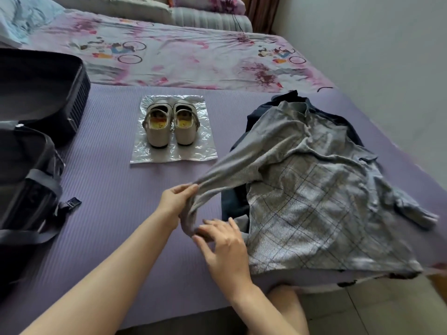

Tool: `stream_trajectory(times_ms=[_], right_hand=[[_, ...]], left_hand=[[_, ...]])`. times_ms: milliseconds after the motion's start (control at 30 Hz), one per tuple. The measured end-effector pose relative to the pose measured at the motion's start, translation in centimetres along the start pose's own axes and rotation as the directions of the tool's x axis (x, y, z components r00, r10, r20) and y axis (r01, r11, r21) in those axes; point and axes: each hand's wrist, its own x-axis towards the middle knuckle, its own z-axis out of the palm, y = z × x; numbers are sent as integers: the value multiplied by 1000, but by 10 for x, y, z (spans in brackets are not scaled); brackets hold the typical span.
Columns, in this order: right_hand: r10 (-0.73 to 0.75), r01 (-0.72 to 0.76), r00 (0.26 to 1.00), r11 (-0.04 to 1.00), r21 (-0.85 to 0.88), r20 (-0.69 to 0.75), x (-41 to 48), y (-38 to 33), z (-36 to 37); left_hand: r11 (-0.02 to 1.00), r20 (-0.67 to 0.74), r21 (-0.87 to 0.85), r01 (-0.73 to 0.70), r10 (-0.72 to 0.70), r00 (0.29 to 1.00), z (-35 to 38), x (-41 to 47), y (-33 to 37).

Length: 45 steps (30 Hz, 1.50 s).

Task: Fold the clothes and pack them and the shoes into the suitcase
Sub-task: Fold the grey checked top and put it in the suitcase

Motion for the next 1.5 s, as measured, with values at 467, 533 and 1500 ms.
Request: stream_trajectory(times_ms=[467, 533, 1500], right_hand=[[589, -576, 807, 775, 260, 34, 116, 24, 3], [592, -583, 806, 783, 218, 30, 114, 9, 19], [330, -311, 933, 940, -139, 147, 173, 64, -31]], left_hand=[[902, -191, 304, -307, 374, 908, -146, -21, 19], [907, -196, 339, -249, 327, 924, -162, -23, 10], [685, 124, 680, -261, 244, 962, -60, 60, 14]])
